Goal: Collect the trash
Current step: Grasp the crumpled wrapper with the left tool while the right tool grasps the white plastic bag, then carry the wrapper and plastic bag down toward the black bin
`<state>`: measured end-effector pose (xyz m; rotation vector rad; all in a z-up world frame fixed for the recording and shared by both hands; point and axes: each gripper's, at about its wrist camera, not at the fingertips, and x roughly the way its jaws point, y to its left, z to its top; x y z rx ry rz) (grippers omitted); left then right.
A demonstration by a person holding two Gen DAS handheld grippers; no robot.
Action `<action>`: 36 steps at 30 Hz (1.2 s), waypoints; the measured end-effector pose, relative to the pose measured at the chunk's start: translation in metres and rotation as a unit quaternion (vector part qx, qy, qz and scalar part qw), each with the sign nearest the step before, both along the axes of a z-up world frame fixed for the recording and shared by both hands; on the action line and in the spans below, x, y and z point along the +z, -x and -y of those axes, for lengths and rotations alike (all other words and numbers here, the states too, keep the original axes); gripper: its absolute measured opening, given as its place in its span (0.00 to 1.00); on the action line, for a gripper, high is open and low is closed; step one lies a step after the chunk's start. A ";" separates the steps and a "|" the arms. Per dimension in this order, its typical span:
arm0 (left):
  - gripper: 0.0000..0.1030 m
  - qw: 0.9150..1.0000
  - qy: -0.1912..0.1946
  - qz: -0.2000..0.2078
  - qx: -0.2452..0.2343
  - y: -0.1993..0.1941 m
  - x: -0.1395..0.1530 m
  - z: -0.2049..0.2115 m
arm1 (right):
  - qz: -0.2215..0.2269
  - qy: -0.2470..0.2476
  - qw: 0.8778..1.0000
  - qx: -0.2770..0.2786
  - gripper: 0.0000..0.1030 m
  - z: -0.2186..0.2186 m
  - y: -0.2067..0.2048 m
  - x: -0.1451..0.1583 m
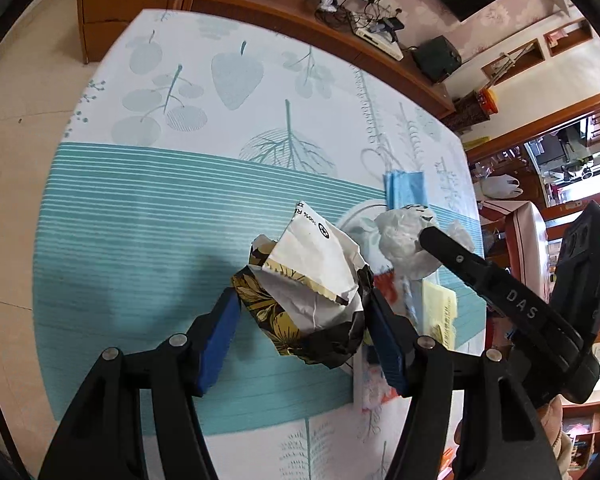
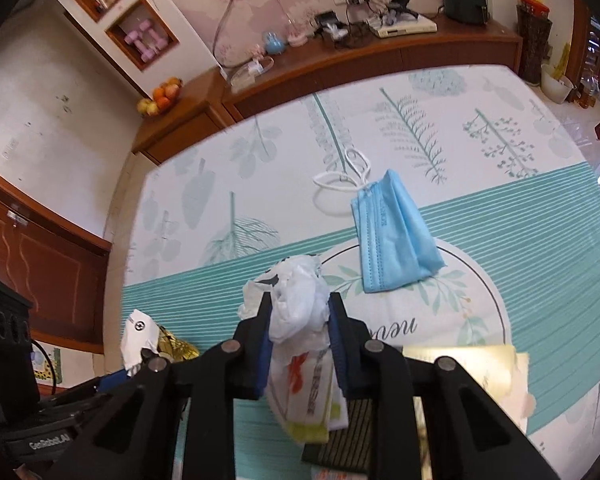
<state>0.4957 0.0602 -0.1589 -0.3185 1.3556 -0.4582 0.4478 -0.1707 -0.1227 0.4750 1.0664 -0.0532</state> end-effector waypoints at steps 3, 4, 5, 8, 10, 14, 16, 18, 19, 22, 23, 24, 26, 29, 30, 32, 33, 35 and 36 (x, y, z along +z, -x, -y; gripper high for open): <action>0.60 1.000 0.001 0.014 0.001 0.018 0.018 -0.002 | 0.022 -0.007 1.000 0.001 0.24 -0.001 0.020 0.020; 0.60 1.000 0.001 0.020 0.002 0.025 0.025 -0.003 | 0.028 -0.011 1.000 0.002 0.24 -0.001 0.027 0.025; 0.60 1.000 0.003 0.024 0.003 0.032 0.030 -0.005 | 0.034 -0.015 0.999 0.003 0.24 -0.001 0.036 0.031; 0.60 0.999 0.004 0.037 0.008 0.057 0.048 -0.009 | 0.051 -0.026 0.998 0.010 0.24 -0.001 0.067 0.048; 0.60 0.999 0.002 0.047 0.012 0.076 0.060 -0.010 | 0.060 -0.033 0.998 0.014 0.24 -0.001 0.088 0.057; 0.60 0.997 0.001 0.068 0.019 0.118 0.083 -0.010 | 0.078 -0.039 0.996 0.029 0.24 0.003 0.133 0.073; 0.60 0.996 0.001 0.081 0.024 0.144 0.096 -0.008 | 0.088 -0.039 0.995 0.037 0.24 0.006 0.158 0.083; 0.60 0.995 -0.001 0.097 0.030 0.174 0.108 -0.004 | 0.099 -0.041 0.993 0.046 0.24 0.010 0.185 0.090; 0.60 0.994 -0.002 0.104 0.033 0.189 0.113 -0.002 | 0.104 -0.043 0.992 0.051 0.24 0.012 0.199 0.094; 0.60 0.992 -0.005 0.123 0.042 0.235 0.125 0.003 | 0.116 -0.048 0.990 0.063 0.24 0.020 0.240 0.102; 0.60 0.990 -0.008 0.130 0.045 0.253 0.129 0.005 | 0.121 -0.052 0.989 0.067 0.24 0.023 0.257 0.104; 0.60 0.990 -0.010 0.135 0.048 0.267 0.132 0.006 | 0.123 -0.055 0.988 0.070 0.24 0.026 0.269 0.105; 0.60 0.987 -0.019 0.149 0.056 0.307 0.139 0.010 | 0.126 -0.058 0.987 0.077 0.24 0.031 0.296 0.106; 0.60 0.985 -0.023 0.158 0.063 0.355 0.145 0.015 | 0.126 -0.058 0.986 0.091 0.24 0.038 0.337 0.105; 0.60 0.985 -0.025 0.160 0.063 0.367 0.147 0.016 | 0.125 -0.058 0.986 0.098 0.24 0.038 0.351 0.105; 0.60 0.984 -0.030 0.167 0.063 0.396 0.148 0.020 | 0.121 -0.055 0.985 0.109 0.24 0.039 0.373 0.102; 0.60 0.983 -0.032 0.170 0.062 0.409 0.148 0.022 | 0.117 -0.056 0.985 0.113 0.24 0.039 0.384 0.100; 0.60 0.983 -0.042 0.173 0.054 0.436 0.146 0.025 | 0.107 -0.060 0.985 0.119 0.24 0.038 0.405 0.093; 0.60 0.983 -0.045 0.172 0.052 0.444 0.145 0.027 | 0.102 -0.062 0.985 0.121 0.24 0.037 0.411 0.090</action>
